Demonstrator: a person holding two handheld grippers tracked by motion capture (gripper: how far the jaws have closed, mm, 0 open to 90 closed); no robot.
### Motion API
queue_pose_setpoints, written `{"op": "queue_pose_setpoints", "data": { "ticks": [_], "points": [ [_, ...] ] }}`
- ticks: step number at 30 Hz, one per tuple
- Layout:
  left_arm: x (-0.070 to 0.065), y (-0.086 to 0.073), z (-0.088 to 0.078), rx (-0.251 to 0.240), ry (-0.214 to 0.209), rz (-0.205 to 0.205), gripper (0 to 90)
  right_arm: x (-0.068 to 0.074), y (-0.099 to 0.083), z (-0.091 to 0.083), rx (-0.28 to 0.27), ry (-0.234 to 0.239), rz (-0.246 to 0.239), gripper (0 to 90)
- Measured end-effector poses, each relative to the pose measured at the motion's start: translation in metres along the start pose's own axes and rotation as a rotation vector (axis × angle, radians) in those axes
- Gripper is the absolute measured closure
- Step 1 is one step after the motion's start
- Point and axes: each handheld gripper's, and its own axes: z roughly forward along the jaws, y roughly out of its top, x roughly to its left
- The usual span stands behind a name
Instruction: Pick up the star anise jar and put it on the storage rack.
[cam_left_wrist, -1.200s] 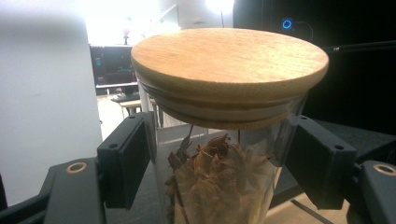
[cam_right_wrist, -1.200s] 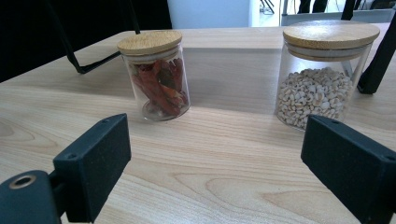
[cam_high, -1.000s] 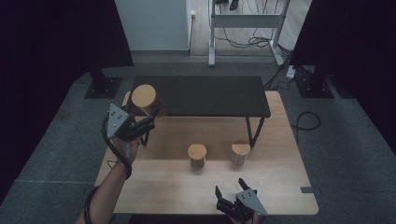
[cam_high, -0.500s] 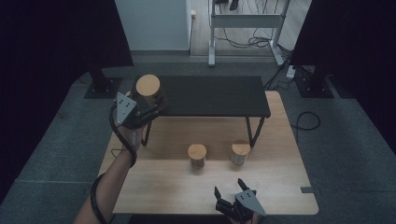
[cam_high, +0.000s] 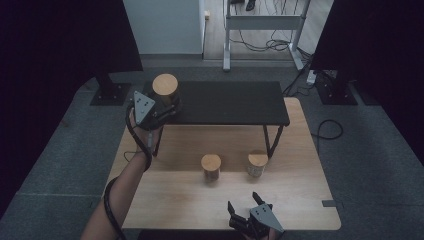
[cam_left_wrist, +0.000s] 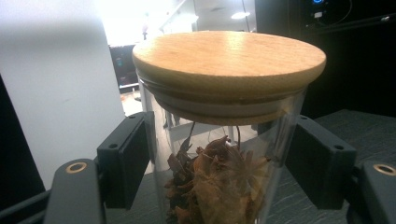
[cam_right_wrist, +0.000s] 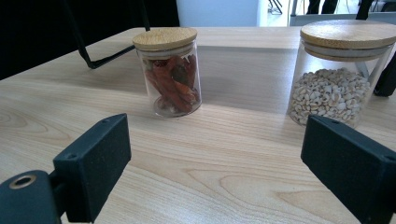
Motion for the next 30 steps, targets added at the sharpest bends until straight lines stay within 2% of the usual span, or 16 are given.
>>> {"op": "queue_pose_setpoints", "data": {
  "ticks": [3,20,28,30],
  "points": [
    [0.000,0.000,0.005,0.010,0.008,-0.016,26.5,0.000,0.000,0.000,0.000,0.001,0.001,7.7],
    [0.003,0.007,0.017,0.050,0.038,0.005,26.5,0.000,0.000,0.000,-0.003,0.000,0.000,7.7],
    [0.001,0.006,0.023,0.088,0.053,0.023,26.5,0.000,0.000,-0.001,-0.003,-0.001,-0.001,7.7],
    [0.002,0.004,0.024,0.086,0.055,0.014,26.5,0.000,0.000,-0.001,-0.002,0.000,-0.001,7.7]
  ]
}}
